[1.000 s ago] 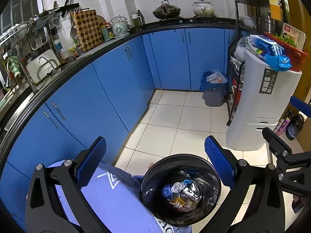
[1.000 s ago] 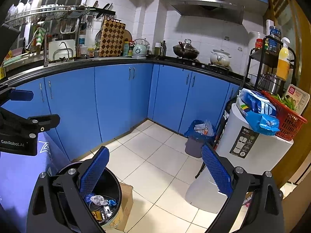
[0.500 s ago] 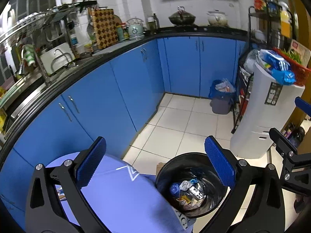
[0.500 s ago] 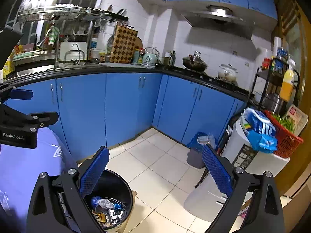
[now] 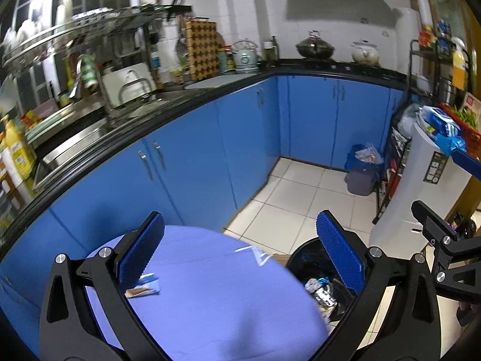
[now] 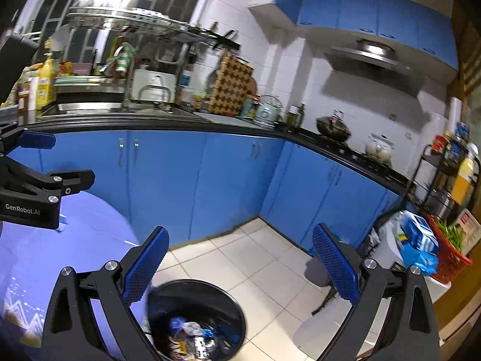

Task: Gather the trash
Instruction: 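Move both tools back to the table toward the bottle and paper box, then grasp the brown medicine bottle with the left tool while the right tool grasps the paper box, then carry both items over the bin and open the right tool to drop the box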

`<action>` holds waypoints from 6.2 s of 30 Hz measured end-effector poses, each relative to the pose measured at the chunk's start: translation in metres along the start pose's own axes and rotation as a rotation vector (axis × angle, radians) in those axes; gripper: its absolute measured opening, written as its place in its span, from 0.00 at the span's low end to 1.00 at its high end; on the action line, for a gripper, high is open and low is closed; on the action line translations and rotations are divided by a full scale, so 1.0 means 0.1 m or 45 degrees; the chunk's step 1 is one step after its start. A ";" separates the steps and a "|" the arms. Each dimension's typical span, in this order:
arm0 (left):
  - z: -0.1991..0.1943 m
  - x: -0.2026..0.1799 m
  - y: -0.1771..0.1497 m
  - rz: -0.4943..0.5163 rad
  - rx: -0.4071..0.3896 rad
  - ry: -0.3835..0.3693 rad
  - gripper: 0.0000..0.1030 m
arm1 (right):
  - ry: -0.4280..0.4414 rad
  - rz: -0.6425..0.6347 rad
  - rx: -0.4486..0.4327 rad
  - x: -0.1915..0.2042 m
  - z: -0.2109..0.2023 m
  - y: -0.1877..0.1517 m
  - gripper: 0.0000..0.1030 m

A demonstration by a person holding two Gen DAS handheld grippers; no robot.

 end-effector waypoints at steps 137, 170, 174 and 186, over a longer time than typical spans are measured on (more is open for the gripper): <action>0.81 0.64 -1.00 0.223 0.318 0.067 0.45 | 0.450 -0.049 0.370 1.43 0.74 -0.58 0.65; 1.02 -0.41 -0.55 0.409 0.289 0.043 0.46 | 0.386 0.286 0.287 0.17 1.00 -0.58 0.66; 1.05 -0.42 -0.55 0.406 0.294 0.041 0.46 | 0.378 0.311 0.270 0.12 1.05 -0.51 0.67; 1.09 -0.55 -0.52 0.423 0.297 0.029 0.46 | 0.323 0.388 0.311 -0.09 1.11 -0.71 0.79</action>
Point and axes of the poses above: each gripper's, at about its wrist camera, not at the fingertips, and z roughly the way its jaws point, x to its left, y to its top, the point moved 7 cm from there along z, roughly the way its jaws point, and after that the axes turned 13 degrees about x, right-handed, at the moved point
